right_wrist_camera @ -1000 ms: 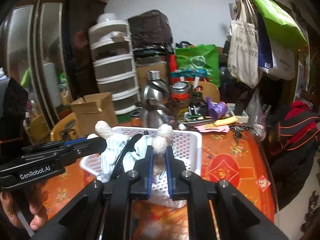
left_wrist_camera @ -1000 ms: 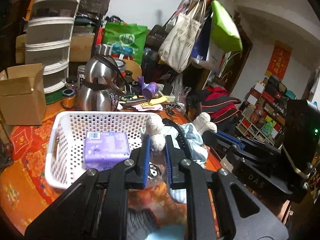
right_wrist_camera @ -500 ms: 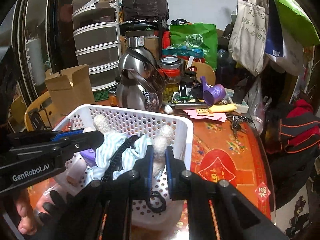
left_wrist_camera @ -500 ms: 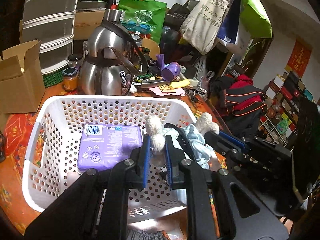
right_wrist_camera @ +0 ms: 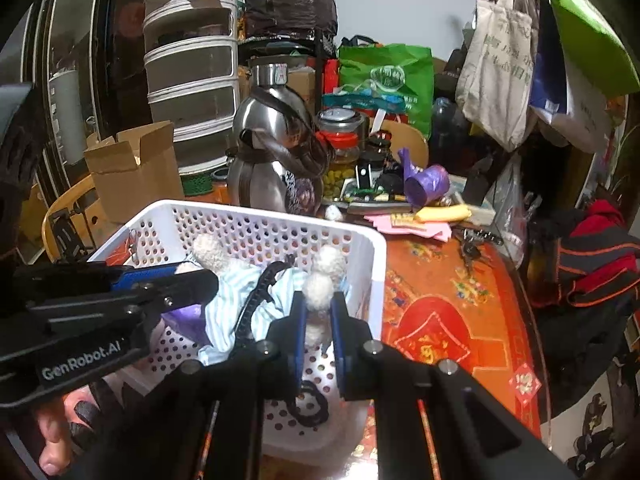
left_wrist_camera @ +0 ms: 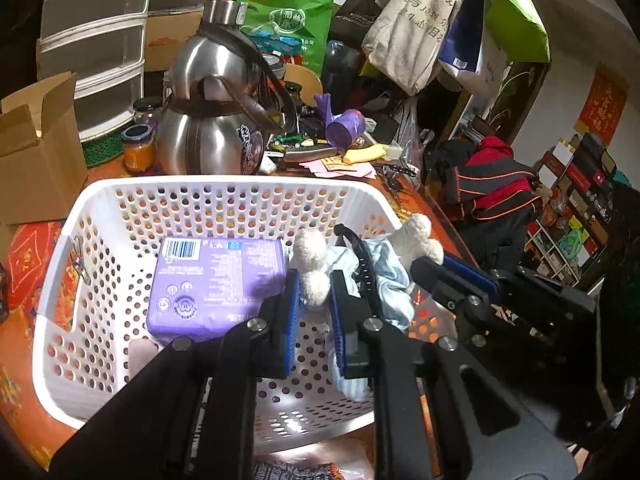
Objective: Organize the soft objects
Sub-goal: 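Carry the baby outfit into the white basket and open both tools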
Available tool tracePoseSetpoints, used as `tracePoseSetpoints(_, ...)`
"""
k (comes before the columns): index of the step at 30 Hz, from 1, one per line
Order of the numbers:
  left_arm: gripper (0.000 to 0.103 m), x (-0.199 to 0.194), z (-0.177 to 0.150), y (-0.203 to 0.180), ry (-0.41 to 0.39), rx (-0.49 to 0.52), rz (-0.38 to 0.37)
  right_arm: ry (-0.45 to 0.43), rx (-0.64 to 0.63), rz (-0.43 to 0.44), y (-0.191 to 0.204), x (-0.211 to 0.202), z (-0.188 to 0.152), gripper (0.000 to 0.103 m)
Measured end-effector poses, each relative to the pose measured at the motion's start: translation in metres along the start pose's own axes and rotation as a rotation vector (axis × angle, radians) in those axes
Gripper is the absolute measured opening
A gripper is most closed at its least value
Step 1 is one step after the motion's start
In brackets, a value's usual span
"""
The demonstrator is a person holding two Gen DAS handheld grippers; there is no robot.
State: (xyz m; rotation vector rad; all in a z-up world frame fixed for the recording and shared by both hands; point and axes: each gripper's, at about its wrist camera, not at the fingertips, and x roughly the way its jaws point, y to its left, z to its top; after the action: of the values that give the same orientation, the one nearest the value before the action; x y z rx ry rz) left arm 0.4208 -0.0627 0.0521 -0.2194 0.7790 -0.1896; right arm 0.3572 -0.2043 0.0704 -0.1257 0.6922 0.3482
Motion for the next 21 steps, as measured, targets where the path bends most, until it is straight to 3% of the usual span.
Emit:
tracePoseSetpoints(2, 0.024, -0.001, -0.002, 0.005, -0.005, -0.002, 0.007, 0.001, 0.012, 0.003, -0.001, 0.000, -0.002, 0.019)
tracePoseSetpoints(3, 0.029, -0.002, -0.002, 0.008, -0.011, -0.008, 0.020, -0.010, 0.016, -0.003, -0.002, -0.002, -0.003, 0.034)
tracePoseSetpoints(4, 0.043, -0.004, -0.002, 0.010, -0.017, -0.014, 0.029, -0.023, 0.021, -0.003, -0.003, -0.005, -0.005, 0.044)
tracePoseSetpoints(5, 0.058, -0.009, -0.003, 0.015, -0.031, -0.025, 0.033, -0.032, 0.030, 0.000, -0.005, -0.008, -0.006, 0.067)
tracePoseSetpoints(6, 0.063, -0.014, -0.003, 0.019, -0.047, -0.033, 0.035, -0.036, 0.038, -0.002, -0.006, -0.009, -0.007, 0.076)
tracePoseSetpoints(7, 0.069, -0.020, -0.004, 0.023, -0.060, -0.035, 0.037, -0.040, 0.043, -0.007, -0.007, -0.011, -0.008, 0.076)
tracePoseSetpoints(11, 0.070, -0.043, -0.009, 0.033, -0.087, -0.022, 0.043, -0.072, 0.067, -0.003, -0.010, -0.025, -0.013, 0.076)
tracePoseSetpoints(14, 0.072, -0.064, -0.016, 0.037, -0.102, -0.010, 0.031, -0.099, 0.096, -0.006, -0.012, -0.041, -0.019, 0.082)
tracePoseSetpoints(21, 0.085, -0.131, -0.049, 0.027, -0.155, 0.118, 0.082, -0.113, 0.118, 0.043, 0.003, -0.075, -0.042, 0.084)
